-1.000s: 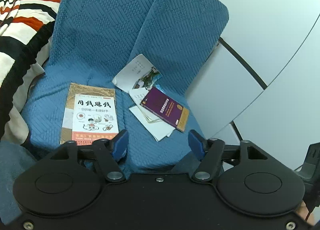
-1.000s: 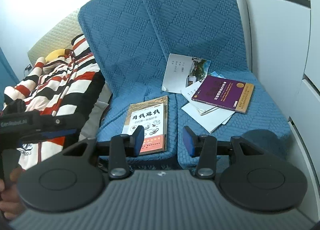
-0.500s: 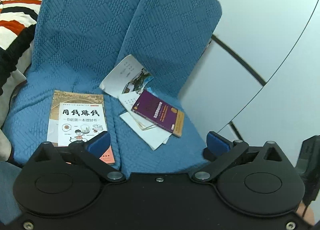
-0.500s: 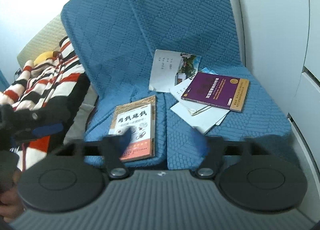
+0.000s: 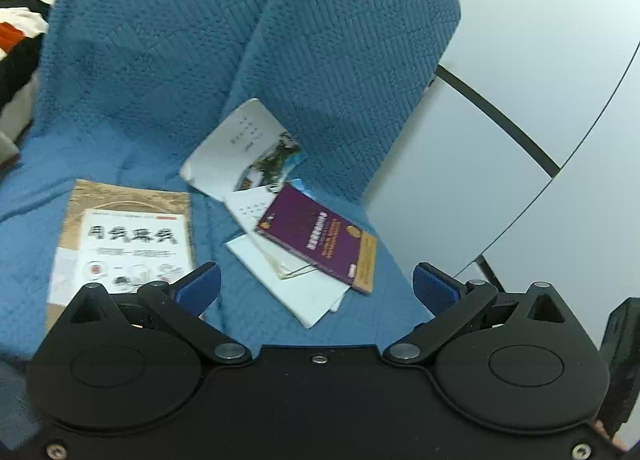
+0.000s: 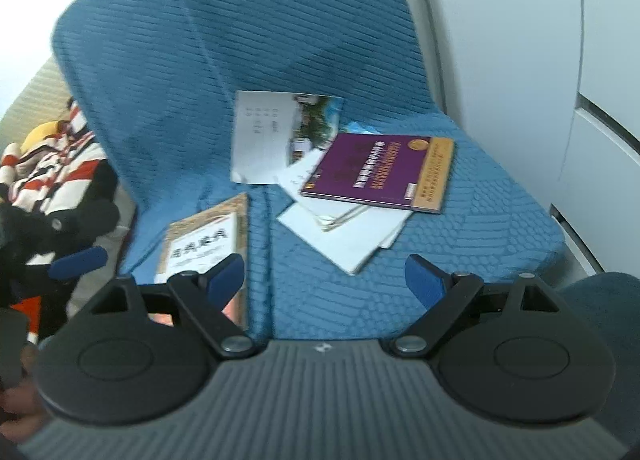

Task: Organize objects
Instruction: 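Pull both grippers back from the stacked books, then move both grippers to the purple-and-gold book and grip its spine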

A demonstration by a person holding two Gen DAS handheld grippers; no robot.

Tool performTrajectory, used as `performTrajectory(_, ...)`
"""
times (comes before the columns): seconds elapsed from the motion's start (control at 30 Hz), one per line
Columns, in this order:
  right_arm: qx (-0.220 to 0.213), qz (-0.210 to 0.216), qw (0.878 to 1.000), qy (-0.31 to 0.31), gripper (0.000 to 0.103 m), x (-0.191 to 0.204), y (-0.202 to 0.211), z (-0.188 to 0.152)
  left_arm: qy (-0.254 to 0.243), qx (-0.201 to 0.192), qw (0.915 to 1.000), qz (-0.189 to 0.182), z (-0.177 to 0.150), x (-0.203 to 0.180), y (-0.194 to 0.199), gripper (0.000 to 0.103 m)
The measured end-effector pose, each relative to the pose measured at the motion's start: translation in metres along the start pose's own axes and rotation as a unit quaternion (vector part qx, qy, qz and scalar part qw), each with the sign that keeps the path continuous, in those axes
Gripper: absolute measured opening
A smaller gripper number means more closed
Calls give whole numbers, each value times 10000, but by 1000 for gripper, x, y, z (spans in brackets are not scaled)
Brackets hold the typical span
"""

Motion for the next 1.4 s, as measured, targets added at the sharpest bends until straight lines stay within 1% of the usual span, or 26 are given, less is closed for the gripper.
performTrajectory(0.13,50,-183,9997,-153,89,-19,-19,3,-194,22,9997,-113,-2,-10,-25,102)
performTrajectory(0.23,118,-325,9992,-213,89,-32,-38,4,-335,-15,9994,-2,-1,-10,-42,102)
performTrajectory(0.3,153,-339,9988,-324,89,-40,-51,6,-381,51,9993,31,-1,-7,-55,102)
performTrajectory(0.37,163,-410,9984,-349,89,-45,-62,7,-291,141,9995,25,-1,0,-69,102)
performTrajectory(0.43,100,-487,9984,-265,89,-44,-73,8,-187,205,9995,123,1,9,-81,102)
performTrajectory(0.5,145,-501,9983,-262,89,-41,-84,8,-155,216,9994,227,4,15,-91,102)
performTrajectory(0.63,227,-393,9980,-442,89,-37,-104,15,-63,325,9988,351,11,28,-114,102)
performTrajectory(0.7,249,-349,9974,-571,89,-38,-115,21,71,382,9988,283,13,34,-129,102)
performTrajectory(0.77,337,-340,9958,-778,88,-42,-127,28,284,537,9979,207,13,40,-144,102)
performTrajectory(0.8,388,-260,9947,-912,88,-44,-133,31,356,591,9975,154,13,42,-151,102)
performTrajectory(0.9,645,-225,9876,-1417,88,-55,-154,37,505,678,9964,61,13,48,-170,101)
performTrajectory(0.97,750,-192,9815,-1753,88,-63,-166,41,692,763,9947,-9,11,51,-182,97)
performTrajectory(1.0,804,-221,9792,-1851,85,-66,-172,42,807,826,9933,-62,10,54,-190,95)
performTrajectory(1.07,931,-343,9750,-1986,80,-72,-185,44,1007,959,9902,-129,6,61,-204,88)
performTrajectory(1.1,993,-380,9727,-2061,79,-75,-192,44,1077,1043,9886,-138,3,64,-211,84)
performTrajectory(1.17,1110,-449,9671,-2244,77,-82,-203,44,1278,1205,9843,-159,-4,71,-224,71)
performTrajectory(1.2,1154,-505,9644,-2327,74,-86,-210,43,1397,1275,9817,-214,-8,74,-231,67)
performTrajectory(1.23,1169,-606,9626,-2367,71,-89,-214,43,1535,1342,9786,-274,-12,77,-237,60)
performTrajectory(1.27,1188,-716,9614,-2375,65,-92,-218,42,1654,1407,9756,-318,-16,79,-243,53)
performTrajectory(1.33,1251,-829,9597,-2378,60,-96,-225,39,1837,1489,9709,-368,-22,83,-253,51)
performTrajectory(1.37,1237,-801,9592,-2412,57,-96,-227,39,1919,1492,9692,-401,-24,85,-256,47)
performTrajectory(1.4,1200,-767,9597,-2421,54,-95,-228,40,2015,1504,9669,-427,-26,87,-259,46)
Point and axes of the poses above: each gripper's, at about its wrist camera, not at the fingertips, and y roughly against the way its jaws point, x to its left, z to its top, the point moved 10 cm from there along -y, roughly the way its jaws point, and after that the axes turned 11 degrees about -z, right-handed, at the moved point
